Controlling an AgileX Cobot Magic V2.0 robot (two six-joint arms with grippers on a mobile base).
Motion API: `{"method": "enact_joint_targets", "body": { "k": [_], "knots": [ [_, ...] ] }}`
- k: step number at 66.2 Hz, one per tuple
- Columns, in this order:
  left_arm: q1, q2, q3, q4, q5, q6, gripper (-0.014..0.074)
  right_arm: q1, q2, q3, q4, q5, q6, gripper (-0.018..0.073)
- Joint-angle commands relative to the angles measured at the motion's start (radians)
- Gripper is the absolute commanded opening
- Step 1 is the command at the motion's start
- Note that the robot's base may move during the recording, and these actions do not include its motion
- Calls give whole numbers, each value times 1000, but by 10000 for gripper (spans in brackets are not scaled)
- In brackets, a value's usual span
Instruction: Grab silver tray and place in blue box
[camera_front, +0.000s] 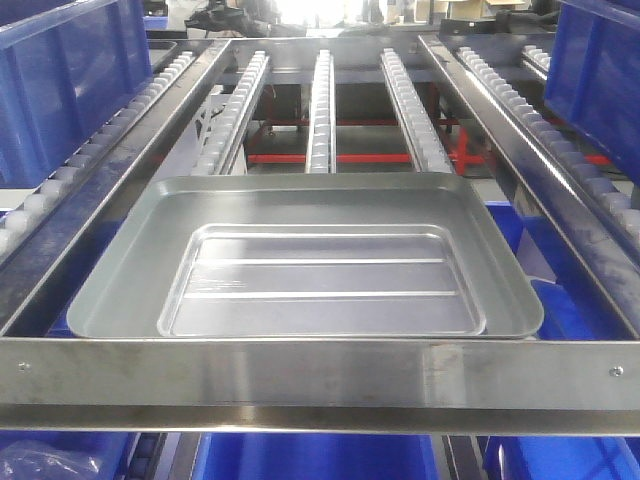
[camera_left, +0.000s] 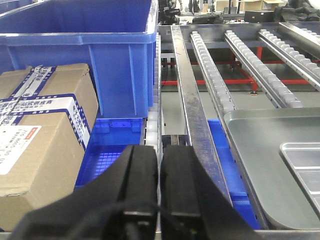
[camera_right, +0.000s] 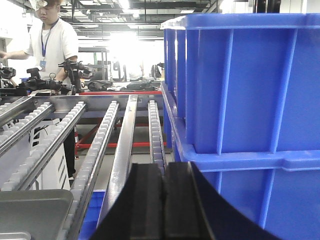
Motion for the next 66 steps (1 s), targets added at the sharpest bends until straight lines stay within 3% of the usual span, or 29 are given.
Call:
{"method": "enact_joint_targets", "body": {
  "k": [1,17,26,37,46,56,60,66],
  "knots": [
    [1,-11,17,-7,-90,1,6,-2,-20,-18,-2,-81,-9,55],
    [1,-11,17,-13,-90,1,6,-2,-20,-18,-3,-87,-9,55],
    [-1,-3,-54,-97,-55,1,6,-1,-13,-76,-3,119,-4,55],
    [-1,87,-251,-97,231,1,6,-1,92,-197,-3,283,-3,55],
    [-1,252,-399,-97,379,1,6,-1,262,-284,-2,365,-3,55],
    [-1,490,-567,-101,677,1,6,-1,478,-449,-2,618,-5,55],
    [-1,581,-609,-141,729,1,6,-1,566,-506,3,695,-5,55],
    [-1,673,-621,-263,728,1,6,-1,663,-559,44,793,-5,55]
  ]
}}
